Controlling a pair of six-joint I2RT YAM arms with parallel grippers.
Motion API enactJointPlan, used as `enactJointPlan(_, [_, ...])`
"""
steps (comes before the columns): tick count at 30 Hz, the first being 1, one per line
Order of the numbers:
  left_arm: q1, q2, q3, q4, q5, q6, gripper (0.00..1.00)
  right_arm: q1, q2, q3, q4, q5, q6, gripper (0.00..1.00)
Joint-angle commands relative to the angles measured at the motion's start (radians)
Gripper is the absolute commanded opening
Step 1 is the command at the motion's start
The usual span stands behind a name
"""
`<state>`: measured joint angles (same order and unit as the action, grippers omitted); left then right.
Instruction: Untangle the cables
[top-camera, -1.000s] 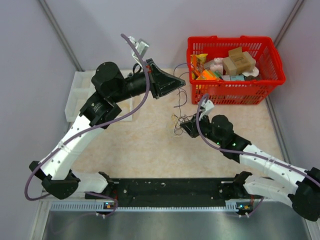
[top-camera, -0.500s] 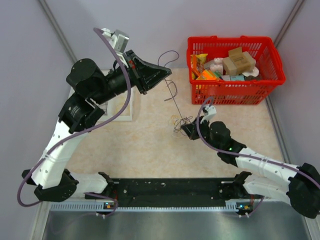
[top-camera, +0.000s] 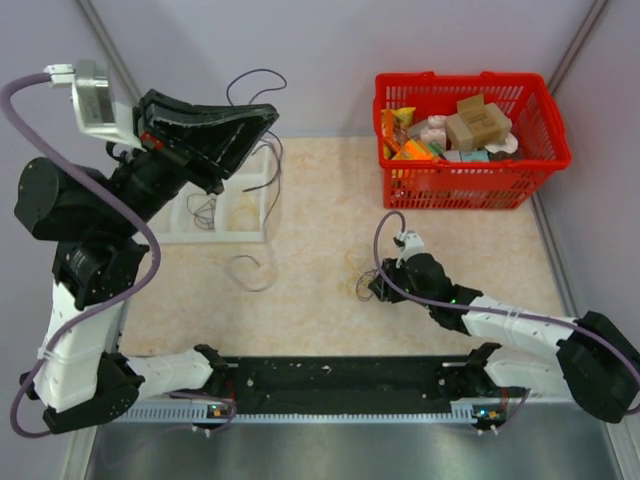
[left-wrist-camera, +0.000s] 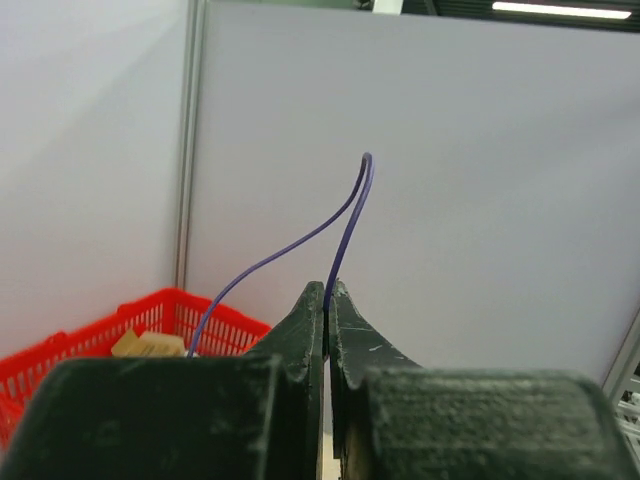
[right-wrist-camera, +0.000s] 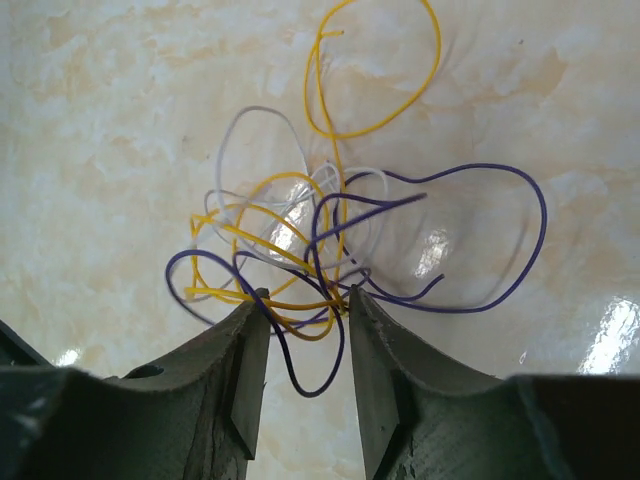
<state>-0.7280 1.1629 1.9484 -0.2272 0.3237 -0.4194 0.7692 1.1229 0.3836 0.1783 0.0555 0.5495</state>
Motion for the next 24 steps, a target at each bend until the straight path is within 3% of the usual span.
enactJointPlan(1, [0.001,0.038,-0.014,0.083,0.023,-0.036,0.0,0.001,-0.083,0.008,-0.017,0.018,-0.046,0.38])
enactJointPlan(5, [0.001,0.052,0.021,0.054,0.009,-0.001,0.0,0.001,-0.149,0.014,-0.069,0.046,-0.051,0.4])
enactJointPlan(13, [0.001,0.028,-0.06,-0.141,-0.021,0.089,0.0,0.001,-0.368,0.067,-0.177,0.095,-0.098,0.6])
enactJointPlan(18, [0.001,-0.1,-0.248,-0.263,-0.23,0.223,0.0,0.001,-0.382,0.129,-0.241,0.107,-0.141,0.63])
enactJointPlan(24, [0.001,-0.199,-0.428,-0.343,-0.46,0.283,0.0,0.001,-0.278,0.178,-0.223,0.077,-0.146,0.63])
